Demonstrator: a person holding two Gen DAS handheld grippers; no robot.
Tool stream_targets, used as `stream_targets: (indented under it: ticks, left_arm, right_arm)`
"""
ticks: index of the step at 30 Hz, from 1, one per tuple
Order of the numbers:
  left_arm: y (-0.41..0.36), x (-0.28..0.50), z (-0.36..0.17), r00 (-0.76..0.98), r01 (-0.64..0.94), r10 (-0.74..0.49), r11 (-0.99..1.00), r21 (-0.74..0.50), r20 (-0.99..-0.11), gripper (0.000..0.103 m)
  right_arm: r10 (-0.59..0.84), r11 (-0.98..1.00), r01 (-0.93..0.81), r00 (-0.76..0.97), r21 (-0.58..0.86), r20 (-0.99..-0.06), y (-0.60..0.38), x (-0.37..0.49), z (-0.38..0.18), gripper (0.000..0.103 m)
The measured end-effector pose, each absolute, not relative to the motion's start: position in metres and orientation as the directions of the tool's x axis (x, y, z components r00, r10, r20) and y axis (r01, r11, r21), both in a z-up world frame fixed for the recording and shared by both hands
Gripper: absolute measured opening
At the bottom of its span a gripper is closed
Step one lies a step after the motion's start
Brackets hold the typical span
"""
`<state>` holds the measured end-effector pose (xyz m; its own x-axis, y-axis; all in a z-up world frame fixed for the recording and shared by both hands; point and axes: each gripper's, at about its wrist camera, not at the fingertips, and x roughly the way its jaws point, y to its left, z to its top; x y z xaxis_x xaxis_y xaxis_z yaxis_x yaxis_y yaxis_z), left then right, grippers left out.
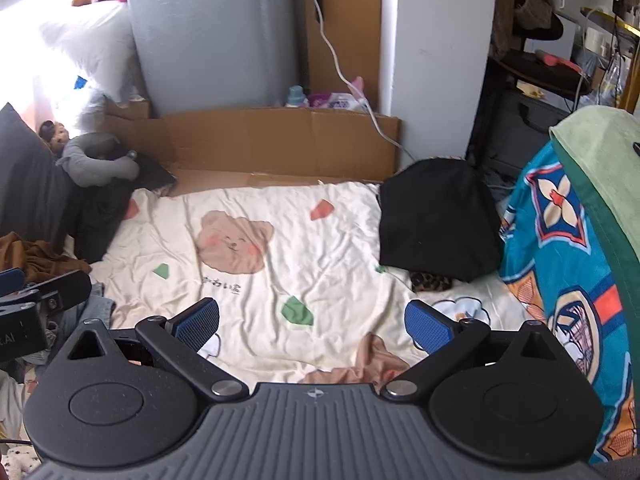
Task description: Fold clothes
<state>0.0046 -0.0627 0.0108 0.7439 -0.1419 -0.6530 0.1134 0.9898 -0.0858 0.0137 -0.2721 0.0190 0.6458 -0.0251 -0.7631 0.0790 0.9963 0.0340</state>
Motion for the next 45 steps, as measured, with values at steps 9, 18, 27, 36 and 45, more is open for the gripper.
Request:
stream_targets:
  ticks: [9,18,27,36,45]
  left_arm:
    - [-0.067,0.007,-0.004,0.723,0.131,-0.17,0.985,-0.109,-0.669,0.102]
    - [-0.07,0.005,-0.013,0.718,0.135,-0.171,0.985,-0.106,-0.674,0.101]
    - [-0.069,0.006,-0.012,0.717,0.143,-0.185,0.983,-0.118,-0.672,0.101]
    - [-0.068,0.008,-0.015,0.715,0.145,-0.194,0.981,-0.128,-0.672,0.101]
    - [-0.071,0.01,-0.016,0.717,0.146,-0.194,0.981,-0.128,-0.669,0.101]
  right_arm:
    - [-0.027,0.997,0.071,0.615,0.021,-0.788,-0.271,0.009,0.008,0.102]
    - [-0.027,0.999,0.053,0.608,0.006,-0.793,-0.262,0.009,0.005,0.102]
    - [-0.033,0.998,0.058,0.6,0.002,-0.799,-0.264,0.009,0.004,0.102]
    - [-0.041,0.998,0.066,0.595,-0.002,-0.803,-0.266,0.011,0.003,0.102]
    - [-0.046,0.998,0.067,0.598,-0.008,-0.8,-0.267,0.01,0.002,0.102]
